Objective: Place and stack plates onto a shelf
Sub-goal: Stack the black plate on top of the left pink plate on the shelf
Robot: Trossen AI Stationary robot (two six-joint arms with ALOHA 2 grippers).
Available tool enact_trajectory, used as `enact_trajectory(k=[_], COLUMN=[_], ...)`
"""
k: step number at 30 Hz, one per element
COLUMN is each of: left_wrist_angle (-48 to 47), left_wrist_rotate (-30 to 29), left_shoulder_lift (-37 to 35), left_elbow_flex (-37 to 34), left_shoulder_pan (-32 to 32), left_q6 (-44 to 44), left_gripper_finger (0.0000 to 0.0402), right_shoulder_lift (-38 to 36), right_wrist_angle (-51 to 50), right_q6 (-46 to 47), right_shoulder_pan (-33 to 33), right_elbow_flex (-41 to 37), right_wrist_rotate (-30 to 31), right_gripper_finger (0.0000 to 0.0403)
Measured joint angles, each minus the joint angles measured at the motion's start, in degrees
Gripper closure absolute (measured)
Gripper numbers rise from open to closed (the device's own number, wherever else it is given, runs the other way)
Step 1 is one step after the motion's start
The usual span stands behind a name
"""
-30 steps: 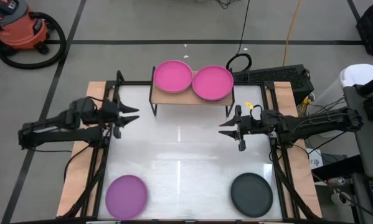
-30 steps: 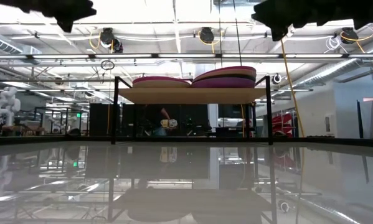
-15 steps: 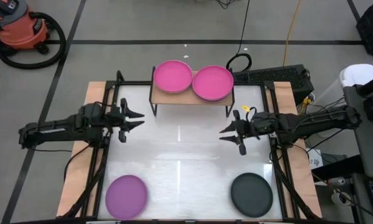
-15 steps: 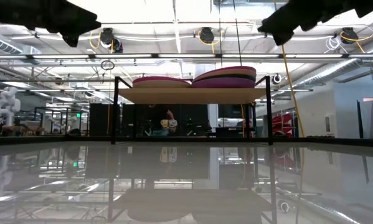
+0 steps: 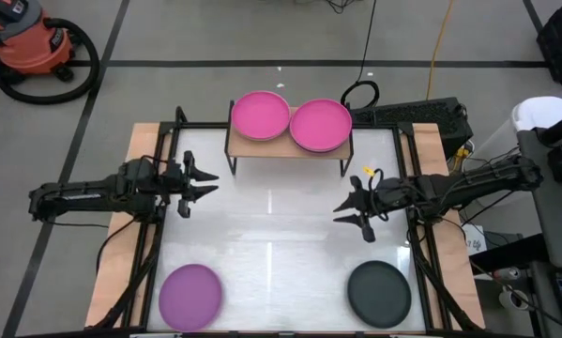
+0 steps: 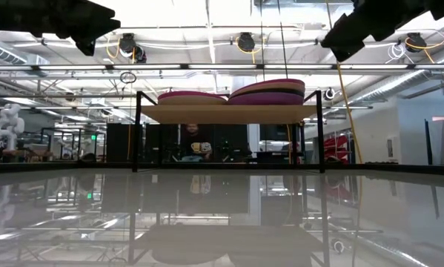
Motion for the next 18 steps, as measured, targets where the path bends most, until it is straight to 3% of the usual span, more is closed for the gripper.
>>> enact_trajectory(k=[18], left_wrist_angle=[-1.51], left_wrist_rotate=[-0.01], left_shoulder_lift=[0.40], left_elbow_flex=[0.00], left_shoulder_pan=[0.00], left_q6=[-0.68], left_gripper_finger=[0.0270], right_shoulder_lift=[0.46], right_wrist_angle=[-1.51], right_q6=[0.01], right_shoulder_pan=[0.73], right_elbow_flex=[-0.28], right_wrist_rotate=[-0.04], right_gripper_finger=[0.0298])
